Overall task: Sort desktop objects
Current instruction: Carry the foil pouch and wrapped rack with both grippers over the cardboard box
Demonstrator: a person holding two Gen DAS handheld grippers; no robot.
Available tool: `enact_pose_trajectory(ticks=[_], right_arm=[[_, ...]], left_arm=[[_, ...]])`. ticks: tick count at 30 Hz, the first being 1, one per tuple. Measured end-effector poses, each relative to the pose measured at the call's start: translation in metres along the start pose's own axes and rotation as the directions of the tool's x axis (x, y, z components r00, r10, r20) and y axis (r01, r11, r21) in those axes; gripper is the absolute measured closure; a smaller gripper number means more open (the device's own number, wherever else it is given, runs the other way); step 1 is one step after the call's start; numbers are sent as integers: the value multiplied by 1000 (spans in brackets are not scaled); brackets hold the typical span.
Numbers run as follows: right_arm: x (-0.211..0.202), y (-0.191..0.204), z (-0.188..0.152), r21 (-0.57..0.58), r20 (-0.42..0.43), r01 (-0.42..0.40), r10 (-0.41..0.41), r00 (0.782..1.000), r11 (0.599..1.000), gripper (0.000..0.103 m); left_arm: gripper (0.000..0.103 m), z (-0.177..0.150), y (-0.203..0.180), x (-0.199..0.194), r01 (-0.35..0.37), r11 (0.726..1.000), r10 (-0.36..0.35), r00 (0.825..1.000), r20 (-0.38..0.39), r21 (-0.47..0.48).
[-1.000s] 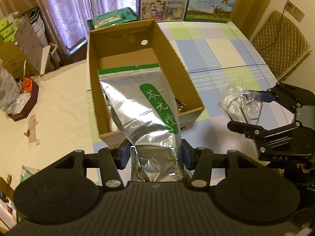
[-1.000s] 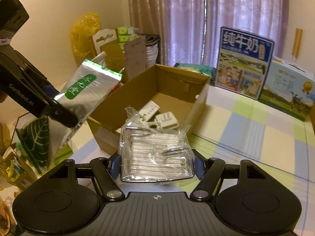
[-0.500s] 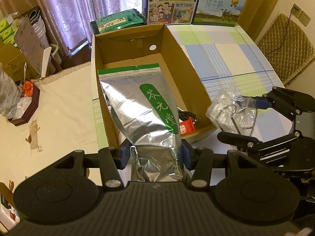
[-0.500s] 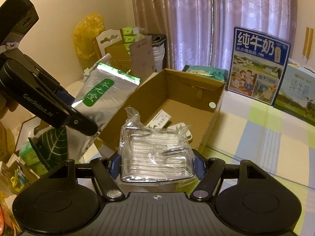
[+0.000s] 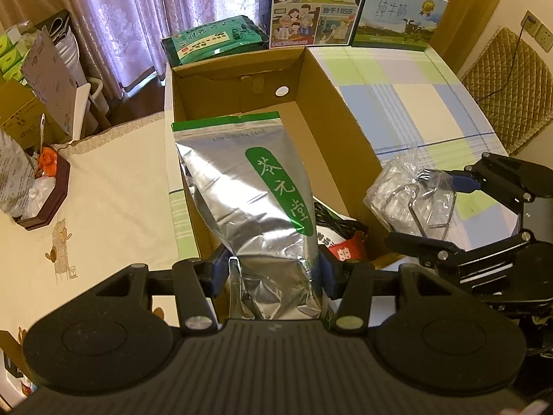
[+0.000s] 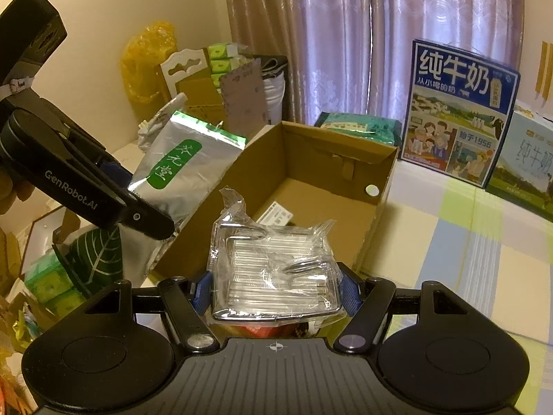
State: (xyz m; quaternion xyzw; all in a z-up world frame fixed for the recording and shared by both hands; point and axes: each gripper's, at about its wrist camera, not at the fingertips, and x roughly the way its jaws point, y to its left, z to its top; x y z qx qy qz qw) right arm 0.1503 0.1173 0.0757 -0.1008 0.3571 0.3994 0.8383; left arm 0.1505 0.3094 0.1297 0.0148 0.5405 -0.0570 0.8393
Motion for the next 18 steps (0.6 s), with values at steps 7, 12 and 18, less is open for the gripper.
enact_pose_trajectory(ticks=[7, 12, 18], right_arm=[[19, -9, 9, 20, -10, -4, 4, 1000, 1000, 36], [29, -15, 17, 15, -7, 16, -16, 1000, 1000, 36], [41, -22, 25, 8, -13, 35, -35, 999, 999, 36]], left_arm=[[56, 16, 7, 13, -8, 1000, 8, 1000, -2, 6], [56, 26, 6, 22, -11, 1000, 11, 1000, -4, 19], [56, 35, 9, 31, -17, 1000, 17, 1000, -6, 24]])
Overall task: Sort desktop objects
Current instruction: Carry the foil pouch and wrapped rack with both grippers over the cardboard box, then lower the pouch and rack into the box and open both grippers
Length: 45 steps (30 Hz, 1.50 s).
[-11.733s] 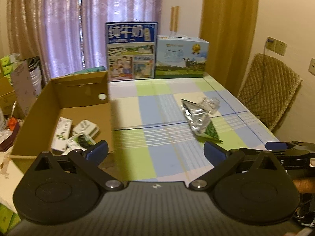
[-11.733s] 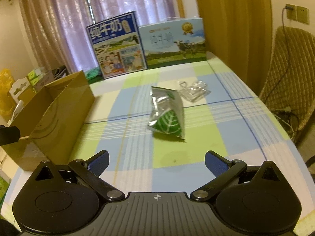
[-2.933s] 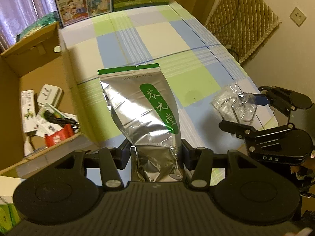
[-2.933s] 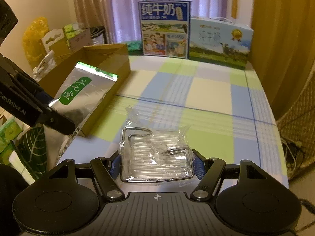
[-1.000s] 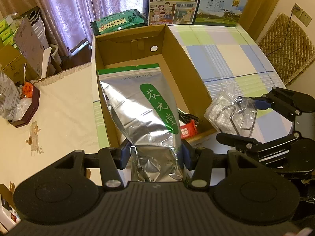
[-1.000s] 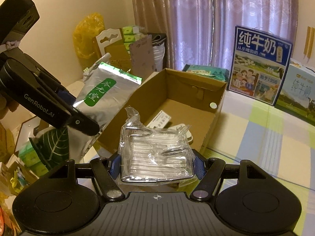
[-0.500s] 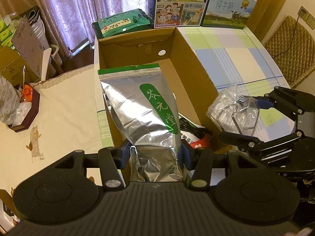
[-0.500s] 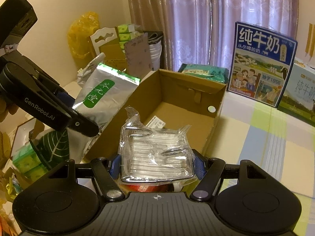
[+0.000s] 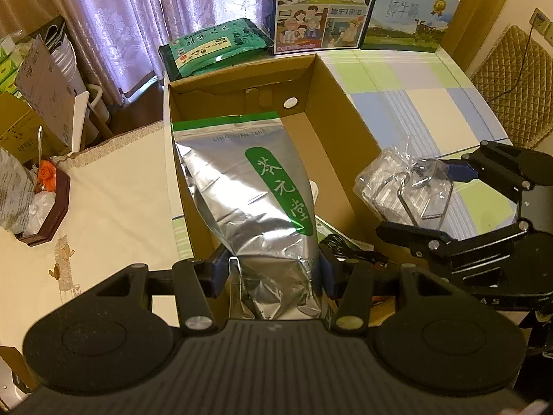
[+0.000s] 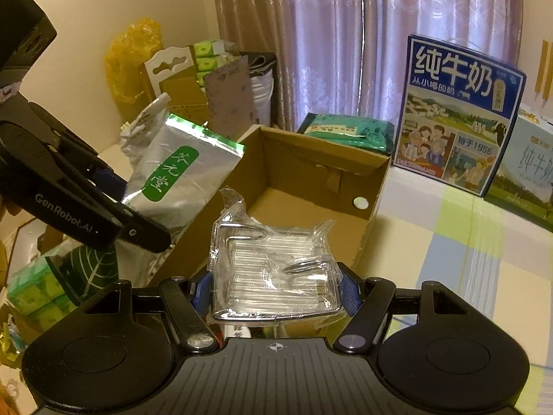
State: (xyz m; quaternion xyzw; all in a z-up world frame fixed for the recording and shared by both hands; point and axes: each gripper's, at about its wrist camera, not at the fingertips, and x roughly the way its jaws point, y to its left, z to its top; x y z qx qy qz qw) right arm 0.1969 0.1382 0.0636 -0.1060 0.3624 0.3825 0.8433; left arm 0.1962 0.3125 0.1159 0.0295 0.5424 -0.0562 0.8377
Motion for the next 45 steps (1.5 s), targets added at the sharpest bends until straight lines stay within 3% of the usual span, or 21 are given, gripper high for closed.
enact_pose_trajectory(ticks=[45], right_arm=[[72, -39, 31, 46, -28, 57, -56, 998, 997, 36]], left_arm=[[56, 65, 23, 78, -55, 998, 55, 998, -17, 13]])
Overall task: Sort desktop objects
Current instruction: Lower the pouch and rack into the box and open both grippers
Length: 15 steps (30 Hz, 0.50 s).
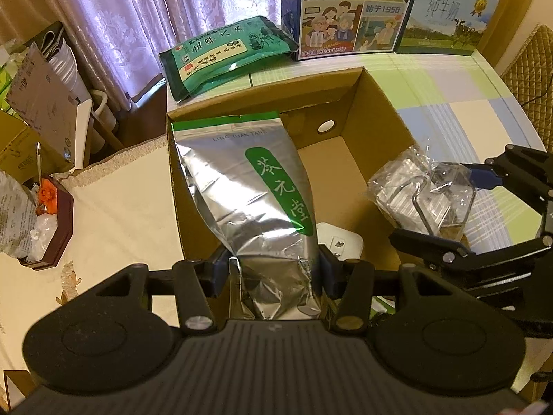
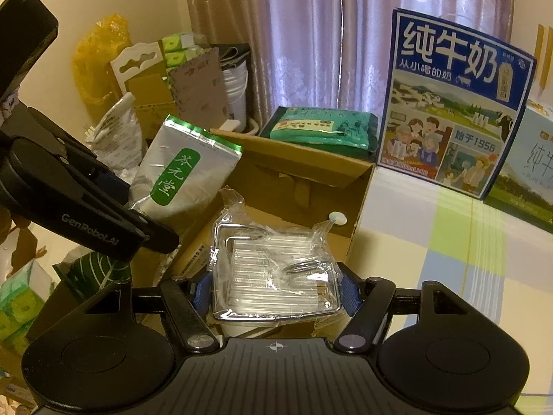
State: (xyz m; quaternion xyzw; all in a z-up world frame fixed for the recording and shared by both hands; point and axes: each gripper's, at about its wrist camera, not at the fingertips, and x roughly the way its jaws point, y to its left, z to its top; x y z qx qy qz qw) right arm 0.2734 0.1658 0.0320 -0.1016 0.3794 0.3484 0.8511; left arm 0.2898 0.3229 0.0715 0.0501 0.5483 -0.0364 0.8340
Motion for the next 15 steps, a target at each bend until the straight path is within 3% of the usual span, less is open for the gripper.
enact_pose_trajectory(ticks=[15], right_arm=[[3, 2, 2, -4, 5, -8, 8, 1000, 1000, 36]], left_arm=[[57, -2, 7, 0, -19, 1000, 20, 1000, 17, -6]])
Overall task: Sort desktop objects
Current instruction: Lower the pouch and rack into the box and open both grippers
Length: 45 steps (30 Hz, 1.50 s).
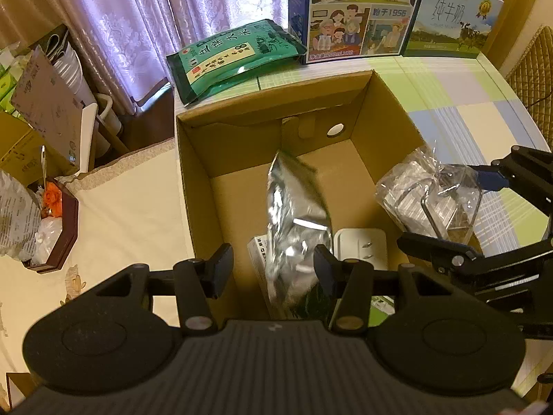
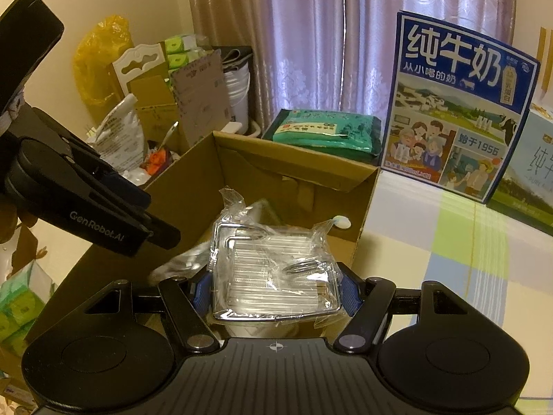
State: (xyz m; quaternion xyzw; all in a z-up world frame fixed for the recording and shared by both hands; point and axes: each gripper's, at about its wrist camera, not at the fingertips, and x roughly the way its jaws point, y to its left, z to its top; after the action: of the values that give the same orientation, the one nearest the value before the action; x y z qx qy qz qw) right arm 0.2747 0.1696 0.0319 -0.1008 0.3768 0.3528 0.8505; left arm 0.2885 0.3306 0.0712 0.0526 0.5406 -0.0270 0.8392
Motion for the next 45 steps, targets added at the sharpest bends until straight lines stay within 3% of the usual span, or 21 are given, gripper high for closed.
enact_pose_trajectory(ticks=[16, 39, 43, 45], right_arm=[[10, 11, 7, 6, -5, -16, 16, 1000, 1000, 36], [26, 9, 13, 56, -27, -18, 20, 999, 998, 36], [25, 11, 12, 41, 7, -26, 26, 1000, 999, 18], [23, 10, 12, 44, 14, -30, 30, 999, 999, 17]], left_arm=[[57, -23, 19, -17, -4, 1000, 5, 1000, 25, -20], [57, -36, 18, -18, 6, 1000, -5, 999, 35, -22], [57, -39, 20, -19, 6, 1000, -5, 999, 35, -22], [57, -41, 21, -18, 5, 1000, -4, 999, 33, -22]])
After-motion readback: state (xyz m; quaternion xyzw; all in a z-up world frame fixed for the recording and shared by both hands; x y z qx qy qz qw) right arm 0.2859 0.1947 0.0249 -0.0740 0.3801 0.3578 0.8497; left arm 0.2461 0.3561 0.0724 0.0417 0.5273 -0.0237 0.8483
